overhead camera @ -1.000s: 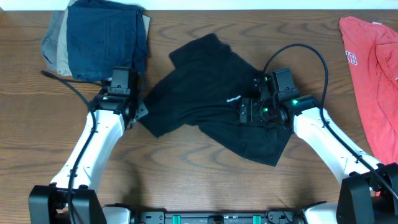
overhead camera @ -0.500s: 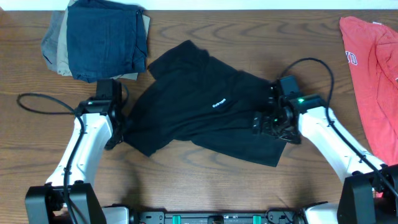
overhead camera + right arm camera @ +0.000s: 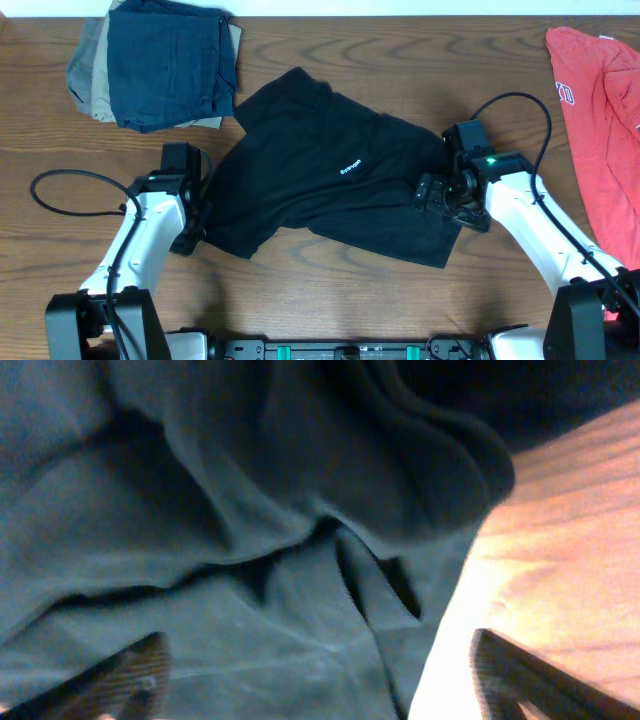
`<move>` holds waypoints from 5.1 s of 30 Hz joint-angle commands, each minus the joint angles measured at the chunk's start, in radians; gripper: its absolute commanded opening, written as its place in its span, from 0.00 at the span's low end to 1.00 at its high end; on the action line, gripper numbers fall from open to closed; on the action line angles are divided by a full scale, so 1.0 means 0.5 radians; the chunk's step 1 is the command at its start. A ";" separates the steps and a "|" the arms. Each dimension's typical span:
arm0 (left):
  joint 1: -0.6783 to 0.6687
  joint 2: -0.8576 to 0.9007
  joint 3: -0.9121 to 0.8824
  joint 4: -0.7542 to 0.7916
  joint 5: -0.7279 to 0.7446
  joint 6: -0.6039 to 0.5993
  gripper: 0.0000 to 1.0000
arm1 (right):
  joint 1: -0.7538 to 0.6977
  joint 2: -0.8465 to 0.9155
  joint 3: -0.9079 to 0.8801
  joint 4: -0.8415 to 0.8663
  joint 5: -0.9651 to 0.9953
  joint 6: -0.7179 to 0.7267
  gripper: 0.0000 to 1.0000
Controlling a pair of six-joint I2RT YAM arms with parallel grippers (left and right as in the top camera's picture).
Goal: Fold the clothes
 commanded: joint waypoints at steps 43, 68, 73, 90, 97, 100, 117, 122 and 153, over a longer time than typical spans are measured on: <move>0.000 -0.016 -0.037 0.168 0.183 0.388 0.06 | 0.120 0.133 -0.227 0.322 0.173 -0.010 0.16; 0.000 -0.016 -0.037 0.169 0.184 0.424 0.06 | 0.125 0.105 -0.318 0.294 0.031 -0.083 0.50; 0.000 -0.016 -0.037 0.175 0.184 0.424 0.06 | 0.125 0.105 -0.318 0.292 0.030 -0.076 0.40; 0.000 -0.017 -0.037 0.176 0.184 0.424 0.06 | 0.121 0.103 -0.276 0.197 -0.076 -0.077 0.27; 0.000 -0.017 -0.037 0.176 0.184 0.424 0.06 | 0.121 0.104 -0.273 0.163 -0.089 -0.115 0.34; 0.000 -0.017 -0.037 0.176 0.184 0.424 0.06 | 0.121 0.104 -0.273 0.164 -0.089 -0.115 0.29; -0.002 -0.225 0.008 0.138 0.383 0.751 0.06 | 0.008 -0.098 0.015 -0.163 -0.089 -0.105 0.01; -0.014 -0.651 0.174 -0.098 0.410 0.893 0.06 | -0.129 -0.337 0.333 -0.443 -0.089 -0.219 0.01; -0.094 -1.208 2.248 -1.029 0.408 1.134 0.06 | -0.394 -0.831 2.165 -1.358 0.280 -0.301 0.01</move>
